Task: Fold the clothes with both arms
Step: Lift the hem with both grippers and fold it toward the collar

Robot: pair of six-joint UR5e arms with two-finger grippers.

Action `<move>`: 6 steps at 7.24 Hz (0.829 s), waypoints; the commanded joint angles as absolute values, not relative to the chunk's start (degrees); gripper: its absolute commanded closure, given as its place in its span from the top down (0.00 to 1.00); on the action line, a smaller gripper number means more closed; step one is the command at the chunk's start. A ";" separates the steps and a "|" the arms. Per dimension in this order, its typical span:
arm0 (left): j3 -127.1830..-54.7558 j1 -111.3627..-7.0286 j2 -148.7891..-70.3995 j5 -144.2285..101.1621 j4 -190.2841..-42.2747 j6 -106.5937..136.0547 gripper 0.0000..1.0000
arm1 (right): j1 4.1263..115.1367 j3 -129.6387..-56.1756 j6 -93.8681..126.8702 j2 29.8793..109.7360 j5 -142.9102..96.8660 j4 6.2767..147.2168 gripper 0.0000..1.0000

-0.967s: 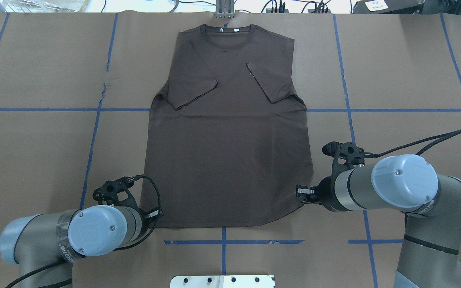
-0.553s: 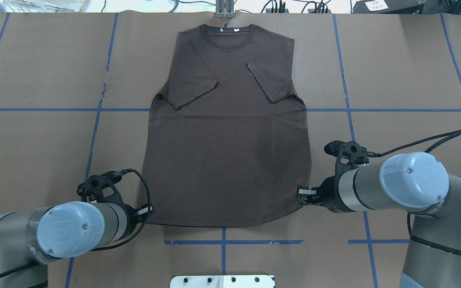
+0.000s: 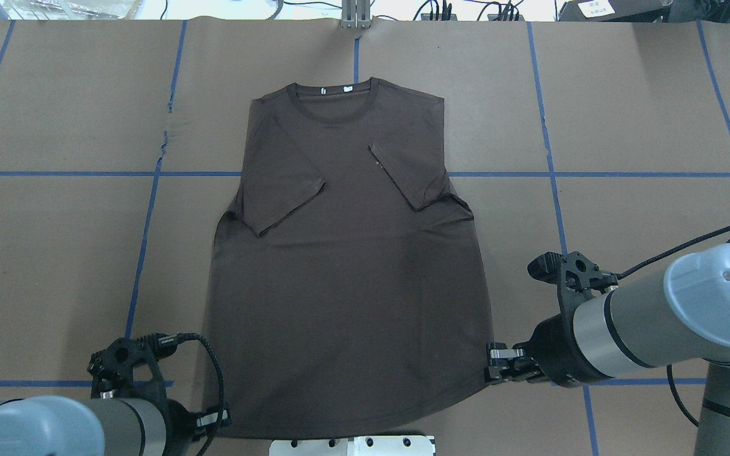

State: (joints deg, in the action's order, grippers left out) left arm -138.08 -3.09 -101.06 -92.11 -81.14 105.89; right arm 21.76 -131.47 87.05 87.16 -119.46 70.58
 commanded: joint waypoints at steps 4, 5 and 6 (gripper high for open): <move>-140.81 -15.60 -102.38 -97.90 -78.49 96.99 0.00 | 33.28 -125.01 70.80 83.42 -123.40 70.58 0.00; -138.28 -20.08 -104.92 -97.91 -78.57 92.85 0.00 | 36.88 -120.63 66.66 78.71 -122.96 70.58 0.00; -134.25 -25.52 -108.60 -97.82 -78.57 88.90 0.00 | 40.05 -114.84 63.92 73.44 -122.70 70.58 0.00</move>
State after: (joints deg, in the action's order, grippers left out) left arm -138.21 -19.18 -104.85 -97.67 -78.55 93.85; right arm 35.90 -121.06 68.21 79.17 -123.01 70.56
